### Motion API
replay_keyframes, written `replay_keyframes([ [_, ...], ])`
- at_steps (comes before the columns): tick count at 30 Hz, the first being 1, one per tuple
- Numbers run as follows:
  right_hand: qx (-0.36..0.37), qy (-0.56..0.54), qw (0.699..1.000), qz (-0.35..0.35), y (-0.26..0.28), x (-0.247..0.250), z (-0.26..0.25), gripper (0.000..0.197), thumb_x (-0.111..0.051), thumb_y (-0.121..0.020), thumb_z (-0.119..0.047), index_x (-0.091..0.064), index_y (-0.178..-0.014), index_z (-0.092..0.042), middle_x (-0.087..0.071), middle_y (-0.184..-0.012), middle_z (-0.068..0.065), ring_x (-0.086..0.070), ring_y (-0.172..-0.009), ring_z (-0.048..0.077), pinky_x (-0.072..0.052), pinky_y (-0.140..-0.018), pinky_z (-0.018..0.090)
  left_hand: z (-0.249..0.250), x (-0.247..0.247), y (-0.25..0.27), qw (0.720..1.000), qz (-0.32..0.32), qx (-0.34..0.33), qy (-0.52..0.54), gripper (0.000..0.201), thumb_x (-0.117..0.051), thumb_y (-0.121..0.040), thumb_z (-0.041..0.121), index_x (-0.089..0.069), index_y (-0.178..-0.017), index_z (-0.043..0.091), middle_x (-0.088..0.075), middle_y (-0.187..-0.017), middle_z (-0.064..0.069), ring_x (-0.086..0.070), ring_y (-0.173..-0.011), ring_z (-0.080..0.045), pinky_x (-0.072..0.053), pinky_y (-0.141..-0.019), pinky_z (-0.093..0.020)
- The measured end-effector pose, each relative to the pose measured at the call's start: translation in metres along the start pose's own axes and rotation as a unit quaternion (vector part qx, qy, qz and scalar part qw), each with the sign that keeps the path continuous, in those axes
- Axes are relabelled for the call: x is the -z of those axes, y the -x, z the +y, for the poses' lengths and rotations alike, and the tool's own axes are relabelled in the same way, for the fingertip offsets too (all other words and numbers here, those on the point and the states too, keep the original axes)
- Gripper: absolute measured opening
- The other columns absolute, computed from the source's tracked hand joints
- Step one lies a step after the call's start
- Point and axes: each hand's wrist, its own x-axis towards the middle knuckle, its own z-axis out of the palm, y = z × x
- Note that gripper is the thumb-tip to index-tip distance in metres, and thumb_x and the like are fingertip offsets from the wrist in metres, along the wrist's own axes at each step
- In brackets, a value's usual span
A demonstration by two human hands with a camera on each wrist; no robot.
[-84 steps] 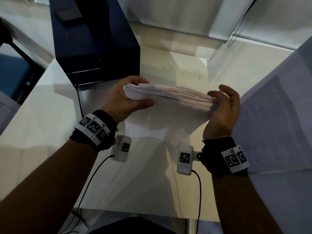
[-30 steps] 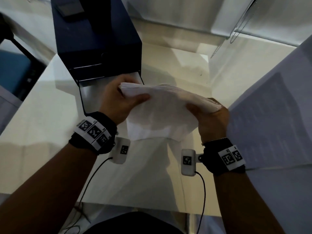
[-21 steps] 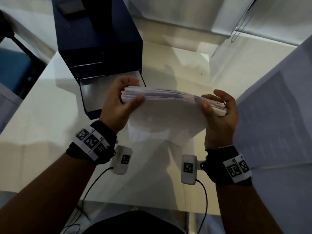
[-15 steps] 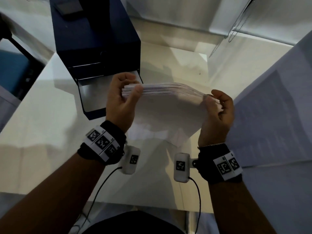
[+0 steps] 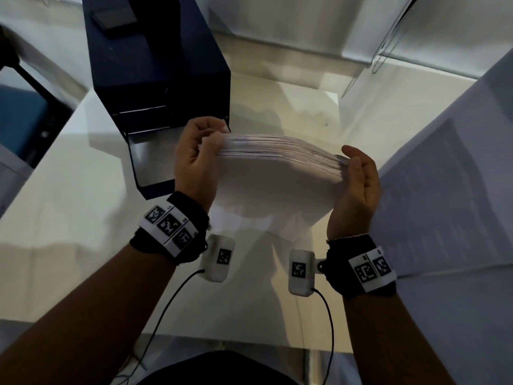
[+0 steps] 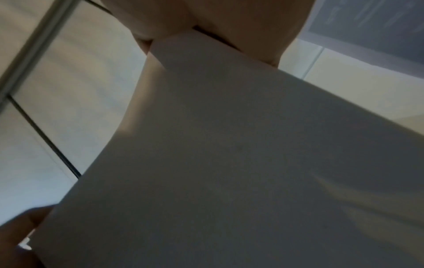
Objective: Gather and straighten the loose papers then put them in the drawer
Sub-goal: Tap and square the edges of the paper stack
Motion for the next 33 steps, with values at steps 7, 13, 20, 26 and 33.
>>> replay_keyframes([
  [7,-0.015,0.124,0.987,-0.099,-0.006,0.005,0.008,0.036,-0.088,-0.068,-0.018,-0.069,-0.094,0.000,-0.069,-0.085,0.005,-0.064,-0.073,-0.004,-0.054,-0.070,0.019,-0.007,0.015,-0.002,0.986,-0.109,0.042,-0.118,0.022,-0.081,-0.072,0.031,-0.067,-0.086,0.022,-0.068,-0.076,0.011,-0.064,-0.069,-0.003,-0.055,-0.062,-0.031],
  [13,-0.001,0.056,0.994,-0.096,-0.003,0.014,0.005,0.047,-0.082,-0.066,0.007,-0.059,-0.106,-0.002,-0.068,-0.084,-0.006,-0.064,-0.076,0.003,-0.052,-0.069,0.018,-0.010,0.024,0.003,0.991,-0.115,0.049,-0.044,0.037,-0.081,-0.068,0.040,-0.059,-0.092,0.023,-0.066,-0.082,0.010,-0.063,-0.077,-0.011,-0.056,-0.068,-0.034],
  [20,-0.011,-0.046,0.995,-0.089,-0.004,0.001,0.004,0.064,-0.080,-0.061,-0.023,-0.053,-0.118,-0.011,-0.057,-0.094,0.010,-0.063,-0.080,0.006,-0.051,-0.071,0.017,-0.014,0.015,0.003,0.987,-0.147,0.061,-0.009,0.068,-0.086,-0.056,0.032,-0.049,-0.110,0.017,-0.057,-0.103,0.003,-0.060,-0.090,0.000,-0.052,-0.071,-0.019],
  [26,0.000,0.002,1.000,-0.031,-0.011,0.000,0.003,0.015,-0.067,-0.080,-0.019,-0.066,-0.092,-0.011,-0.065,-0.077,-0.011,-0.059,-0.074,0.004,-0.046,-0.069,0.019,-0.017,0.020,-0.005,0.983,-0.157,0.089,-0.042,0.067,-0.086,-0.054,0.035,-0.059,-0.110,0.008,-0.067,-0.105,-0.011,-0.066,-0.097,-0.023,-0.058,-0.080,-0.038],
  [33,0.043,0.029,0.998,0.047,-0.014,0.003,0.005,0.029,-0.042,-0.092,-0.012,-0.070,-0.089,-0.006,-0.071,-0.080,-0.002,-0.064,-0.082,0.015,-0.049,-0.074,0.028,-0.020,0.016,-0.001,0.981,-0.149,0.119,-0.044,0.044,-0.087,-0.054,0.040,-0.073,-0.092,0.025,-0.075,-0.095,-0.004,-0.071,-0.090,-0.022,-0.059,-0.080,-0.043],
])
